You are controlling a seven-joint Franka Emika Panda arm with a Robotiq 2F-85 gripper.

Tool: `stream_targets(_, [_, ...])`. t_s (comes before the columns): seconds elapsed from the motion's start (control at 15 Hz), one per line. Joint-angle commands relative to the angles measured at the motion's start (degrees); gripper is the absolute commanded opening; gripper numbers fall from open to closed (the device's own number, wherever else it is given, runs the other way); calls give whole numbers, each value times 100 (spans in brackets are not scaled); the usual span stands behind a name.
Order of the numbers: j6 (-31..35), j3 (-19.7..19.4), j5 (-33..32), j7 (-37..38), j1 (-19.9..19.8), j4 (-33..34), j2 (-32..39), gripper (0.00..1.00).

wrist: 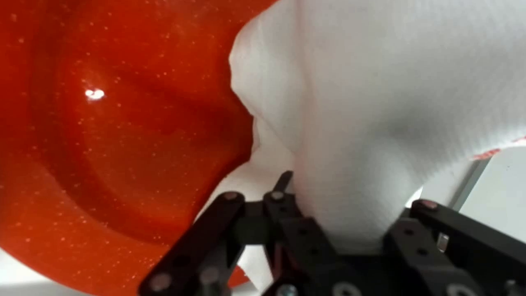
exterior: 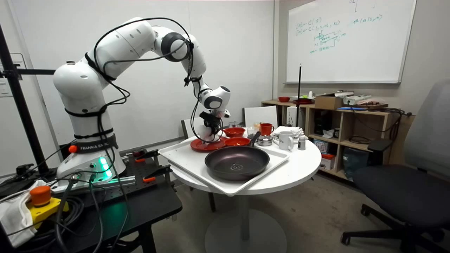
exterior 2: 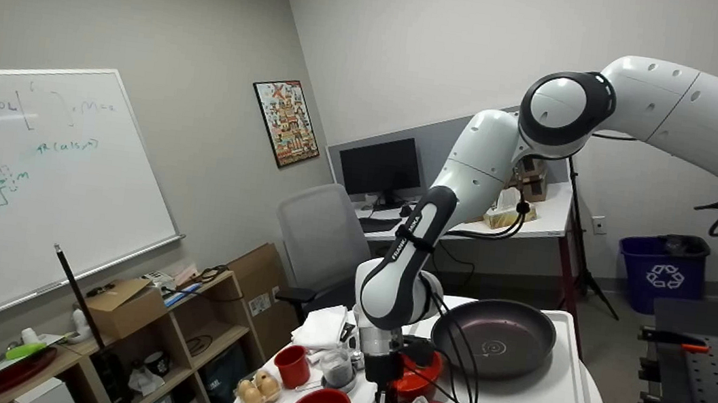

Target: Use the cloth to wipe the plate

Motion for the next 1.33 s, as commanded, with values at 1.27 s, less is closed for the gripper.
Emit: stream_targets(1.27, [-1114, 673, 562, -2201, -238, 86, 478, 10])
